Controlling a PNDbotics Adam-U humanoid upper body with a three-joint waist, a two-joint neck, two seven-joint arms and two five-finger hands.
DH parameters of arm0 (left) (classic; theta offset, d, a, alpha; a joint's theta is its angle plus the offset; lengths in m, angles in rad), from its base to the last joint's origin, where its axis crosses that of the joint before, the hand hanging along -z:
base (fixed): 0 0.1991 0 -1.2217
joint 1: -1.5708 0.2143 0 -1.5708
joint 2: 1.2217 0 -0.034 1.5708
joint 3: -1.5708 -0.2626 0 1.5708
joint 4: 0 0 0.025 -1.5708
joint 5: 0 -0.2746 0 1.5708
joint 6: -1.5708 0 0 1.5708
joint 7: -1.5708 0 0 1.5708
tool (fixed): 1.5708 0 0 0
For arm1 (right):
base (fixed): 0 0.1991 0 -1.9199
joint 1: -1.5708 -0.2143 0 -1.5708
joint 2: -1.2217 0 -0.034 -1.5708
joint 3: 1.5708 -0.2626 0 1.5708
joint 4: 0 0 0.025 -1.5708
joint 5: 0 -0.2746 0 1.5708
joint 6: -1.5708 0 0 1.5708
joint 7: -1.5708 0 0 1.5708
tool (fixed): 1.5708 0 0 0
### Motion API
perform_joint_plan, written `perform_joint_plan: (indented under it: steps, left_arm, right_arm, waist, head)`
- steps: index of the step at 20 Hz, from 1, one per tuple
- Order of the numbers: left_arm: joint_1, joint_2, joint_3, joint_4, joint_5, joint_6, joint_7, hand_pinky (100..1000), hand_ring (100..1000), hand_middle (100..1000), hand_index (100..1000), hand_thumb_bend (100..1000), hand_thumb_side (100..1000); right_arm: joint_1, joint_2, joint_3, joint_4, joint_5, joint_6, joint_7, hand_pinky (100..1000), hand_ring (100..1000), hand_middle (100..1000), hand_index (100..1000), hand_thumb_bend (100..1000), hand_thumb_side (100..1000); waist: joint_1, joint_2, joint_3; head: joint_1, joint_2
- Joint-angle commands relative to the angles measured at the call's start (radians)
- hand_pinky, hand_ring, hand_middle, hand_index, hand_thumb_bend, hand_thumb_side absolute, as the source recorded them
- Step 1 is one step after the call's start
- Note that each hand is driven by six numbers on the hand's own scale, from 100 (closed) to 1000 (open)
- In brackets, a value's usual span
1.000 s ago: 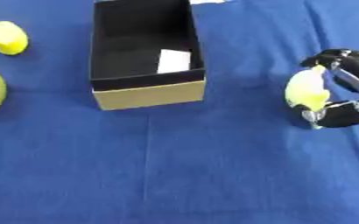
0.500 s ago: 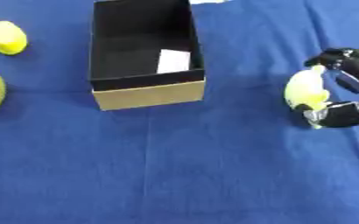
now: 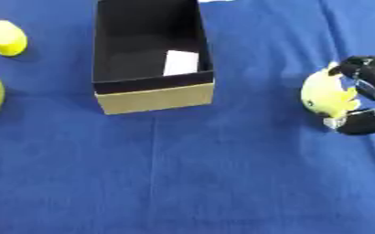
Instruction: Pick up objects on the table and place them in the box.
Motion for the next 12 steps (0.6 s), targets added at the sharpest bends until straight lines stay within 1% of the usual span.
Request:
perform_joint_plan:
  steps: [1, 3, 7, 12]
  left_arm:
    - [-0.002, 0.019, 0.005, -0.018, 0.003, 0.001, -0.001, 794, 539, 543, 810, 100, 598]
    - [-0.003, 0.019, 0.004, -0.018, 0.003, 0.002, -0.002, 795, 540, 543, 810, 100, 598]
    - [-0.006, 0.018, 0.004, -0.018, 0.004, 0.001, -0.003, 795, 540, 544, 810, 100, 599]
    - [-0.008, 0.018, 0.003, -0.018, 0.006, 0.000, -0.003, 795, 540, 544, 810, 100, 600]
  right_arm:
    - [0.001, -0.026, -0.008, -0.004, 0.023, -0.003, 0.014, 921, 923, 864, 898, 443, 541]
    - [0.001, -0.024, -0.006, -0.003, 0.029, -0.004, 0.017, 921, 923, 865, 899, 443, 574]
    - [-0.006, -0.021, -0.001, 0.008, 0.040, -0.002, 0.020, 920, 922, 866, 904, 445, 555]
    - [-0.017, -0.018, 0.007, 0.022, 0.047, 0.003, 0.011, 916, 917, 856, 901, 443, 567]
  waist:
    - [0.000, -0.014, 0.001]
    - [0.000, -0.012, 0.002]
    - [-0.001, -0.008, 0.005]
    - [0.000, -0.004, 0.008]
  head:
    - [-0.004, -0.008]
    - [-0.004, -0.009]
    - [-0.005, -0.011]
    - [-0.008, -0.014]
